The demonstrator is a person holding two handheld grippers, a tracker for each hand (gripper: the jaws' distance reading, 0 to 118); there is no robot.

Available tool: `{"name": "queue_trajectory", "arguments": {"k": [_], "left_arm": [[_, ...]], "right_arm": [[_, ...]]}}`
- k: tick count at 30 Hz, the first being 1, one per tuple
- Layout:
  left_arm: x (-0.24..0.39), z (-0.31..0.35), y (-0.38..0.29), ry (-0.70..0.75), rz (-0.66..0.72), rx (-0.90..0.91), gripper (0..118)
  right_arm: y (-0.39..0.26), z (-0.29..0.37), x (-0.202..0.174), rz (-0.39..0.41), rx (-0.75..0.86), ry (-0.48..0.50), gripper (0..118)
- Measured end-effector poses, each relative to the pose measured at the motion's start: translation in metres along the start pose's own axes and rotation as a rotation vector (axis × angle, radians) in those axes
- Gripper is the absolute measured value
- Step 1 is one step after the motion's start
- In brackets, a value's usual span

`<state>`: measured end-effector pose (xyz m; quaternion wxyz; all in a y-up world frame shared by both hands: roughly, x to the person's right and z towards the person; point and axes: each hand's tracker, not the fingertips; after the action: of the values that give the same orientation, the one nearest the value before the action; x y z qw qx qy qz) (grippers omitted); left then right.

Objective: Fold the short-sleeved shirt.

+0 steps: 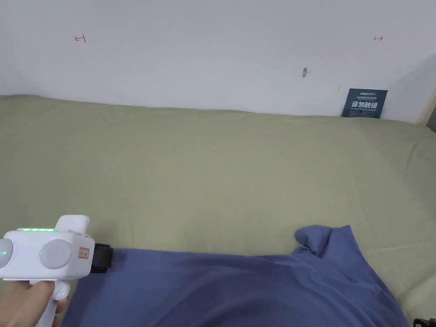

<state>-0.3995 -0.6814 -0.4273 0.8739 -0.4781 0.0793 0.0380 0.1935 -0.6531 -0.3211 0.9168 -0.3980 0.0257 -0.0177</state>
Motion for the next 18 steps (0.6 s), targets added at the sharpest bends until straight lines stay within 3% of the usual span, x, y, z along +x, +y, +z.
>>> {"name": "queue_trajectory", "arguments": {"k": [9, 11, 12, 13, 18], "left_arm": [[0.018, -0.023, -0.001, 0.029, -0.027, -0.043, 104], [0.022, -0.009, -0.003, 0.004, -0.034, -0.019, 76], [0.023, -0.005, -0.002, -0.001, -0.048, -0.001, 51], [0.025, -0.003, -0.002, -0.031, -0.047, 0.015, 1], [0.025, -0.011, -0.002, -0.013, -0.045, 0.0, 2]], "right_arm": [[0.013, -0.022, 0.004, 0.031, -0.029, -0.011, 0], [0.02, -0.031, 0.005, 0.042, -0.034, -0.02, 0], [0.025, -0.036, 0.007, 0.042, -0.036, -0.02, 0], [0.03, -0.041, 0.008, 0.04, -0.04, -0.017, 0], [0.055, -0.076, 0.012, 0.046, -0.078, -0.012, 0]]}}
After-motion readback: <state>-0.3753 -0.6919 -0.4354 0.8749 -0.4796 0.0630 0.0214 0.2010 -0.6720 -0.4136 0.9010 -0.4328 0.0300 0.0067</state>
